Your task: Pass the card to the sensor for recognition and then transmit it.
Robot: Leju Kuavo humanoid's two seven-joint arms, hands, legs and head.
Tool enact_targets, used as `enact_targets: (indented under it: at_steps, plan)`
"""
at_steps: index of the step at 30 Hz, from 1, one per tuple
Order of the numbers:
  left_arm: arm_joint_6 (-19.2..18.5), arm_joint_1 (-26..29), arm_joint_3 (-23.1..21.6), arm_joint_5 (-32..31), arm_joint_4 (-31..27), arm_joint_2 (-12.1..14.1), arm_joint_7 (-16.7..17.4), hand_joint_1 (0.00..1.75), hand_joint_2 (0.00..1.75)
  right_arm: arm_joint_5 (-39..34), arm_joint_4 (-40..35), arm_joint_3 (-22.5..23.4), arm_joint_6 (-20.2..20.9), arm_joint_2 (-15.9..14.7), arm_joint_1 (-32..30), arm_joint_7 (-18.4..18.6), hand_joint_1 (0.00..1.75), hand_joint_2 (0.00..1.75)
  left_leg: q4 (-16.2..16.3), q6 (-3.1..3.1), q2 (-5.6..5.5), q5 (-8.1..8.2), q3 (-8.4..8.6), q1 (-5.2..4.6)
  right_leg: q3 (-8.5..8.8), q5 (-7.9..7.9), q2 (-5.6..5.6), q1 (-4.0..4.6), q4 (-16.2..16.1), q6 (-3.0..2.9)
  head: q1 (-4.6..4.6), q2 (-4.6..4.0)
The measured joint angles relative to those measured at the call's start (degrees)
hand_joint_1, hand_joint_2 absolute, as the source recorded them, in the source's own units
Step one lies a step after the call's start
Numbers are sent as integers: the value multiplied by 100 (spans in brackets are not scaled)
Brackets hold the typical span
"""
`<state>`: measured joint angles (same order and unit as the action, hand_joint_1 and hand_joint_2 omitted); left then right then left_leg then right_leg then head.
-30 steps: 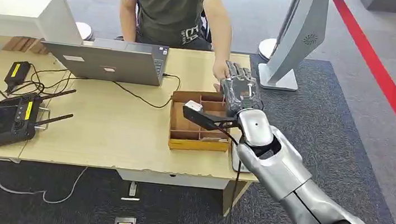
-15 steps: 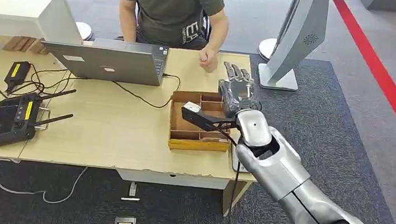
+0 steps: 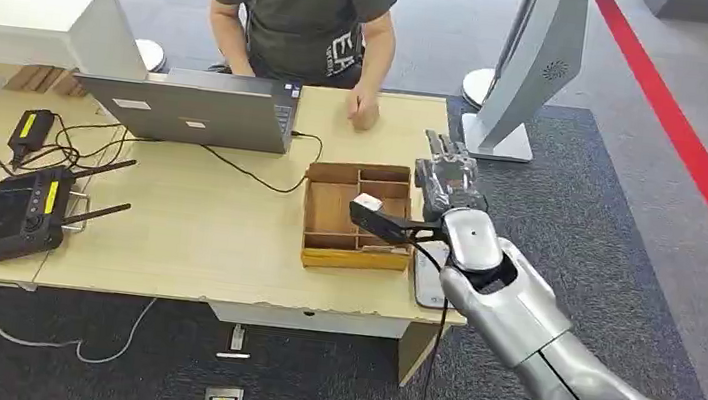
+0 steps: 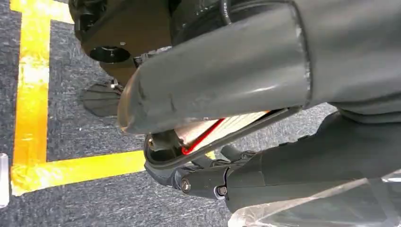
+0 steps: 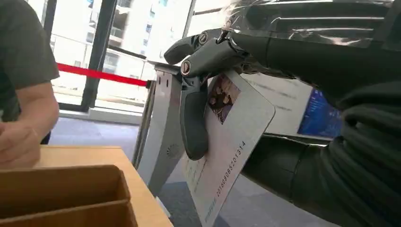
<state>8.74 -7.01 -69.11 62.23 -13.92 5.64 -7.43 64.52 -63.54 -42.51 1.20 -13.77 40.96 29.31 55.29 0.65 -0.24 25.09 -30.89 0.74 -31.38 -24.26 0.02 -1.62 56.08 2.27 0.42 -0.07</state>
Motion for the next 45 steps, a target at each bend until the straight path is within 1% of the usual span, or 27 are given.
enact_targets:
  at_steps: [4,11,19,28,35,45]
  plan:
    - [22,1,7,15,0,11,-30,0,0,-17,11,70,-55,-126,-146,0,175,175,0,0,1,0,0,0,0,0,0,0,0,0,0,0]
    - [66,-1,50,88,0,11,-136,0,0,-26,90,190,-265,-155,-366,-96,175,175,-1,0,1,0,0,1,1,0,0,1,1,0,0,-2]
    - [142,-1,138,146,0,11,-88,0,0,-48,266,225,-498,-4,-543,-267,175,175,-1,0,1,0,-1,1,1,0,0,1,1,0,0,-2]
    - [210,-1,210,212,0,13,-94,0,0,-118,548,232,-612,162,-566,-343,175,175,-1,0,2,0,-1,1,1,0,0,1,2,0,0,0]
    - [210,0,286,223,0,15,-50,0,0,-142,675,234,-616,234,-536,-310,175,175,-1,0,1,0,-1,1,2,0,0,1,2,0,-2,-2]
    - [243,2,367,288,2,15,20,0,0,-131,780,282,-520,260,-450,-273,175,175,-1,0,2,0,-1,1,1,0,0,1,2,0,-2,-2]
